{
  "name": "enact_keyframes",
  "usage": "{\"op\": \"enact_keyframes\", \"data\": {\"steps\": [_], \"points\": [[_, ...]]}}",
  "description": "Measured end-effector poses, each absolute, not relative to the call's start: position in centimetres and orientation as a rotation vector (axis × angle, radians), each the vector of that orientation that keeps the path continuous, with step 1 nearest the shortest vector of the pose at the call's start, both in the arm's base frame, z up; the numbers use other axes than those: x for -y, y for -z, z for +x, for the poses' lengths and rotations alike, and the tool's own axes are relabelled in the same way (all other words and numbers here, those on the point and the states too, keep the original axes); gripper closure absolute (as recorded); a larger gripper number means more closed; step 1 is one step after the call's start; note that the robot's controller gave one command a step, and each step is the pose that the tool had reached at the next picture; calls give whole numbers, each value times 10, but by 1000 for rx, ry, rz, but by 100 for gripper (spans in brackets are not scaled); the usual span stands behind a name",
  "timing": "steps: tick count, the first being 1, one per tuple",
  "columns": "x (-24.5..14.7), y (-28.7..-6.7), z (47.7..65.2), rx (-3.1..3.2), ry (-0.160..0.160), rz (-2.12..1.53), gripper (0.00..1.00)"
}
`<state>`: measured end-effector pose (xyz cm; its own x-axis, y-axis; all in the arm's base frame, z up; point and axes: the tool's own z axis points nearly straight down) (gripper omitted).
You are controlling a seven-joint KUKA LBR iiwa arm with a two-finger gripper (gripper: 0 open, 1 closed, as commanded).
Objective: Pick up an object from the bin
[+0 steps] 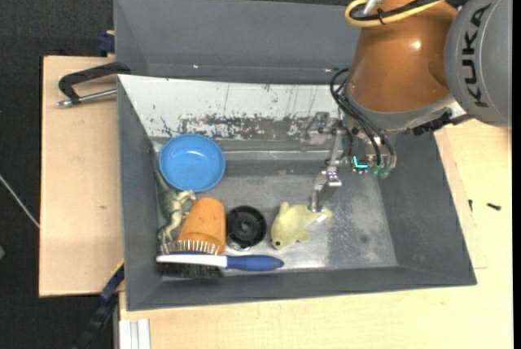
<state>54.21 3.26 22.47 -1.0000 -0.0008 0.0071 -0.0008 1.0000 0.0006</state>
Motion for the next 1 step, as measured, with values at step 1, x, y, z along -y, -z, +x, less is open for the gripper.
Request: {"op": "enact_keyframes", "data": {"steps": [1], "points": [[-50,-72,500,3095,3,586,0]]}}
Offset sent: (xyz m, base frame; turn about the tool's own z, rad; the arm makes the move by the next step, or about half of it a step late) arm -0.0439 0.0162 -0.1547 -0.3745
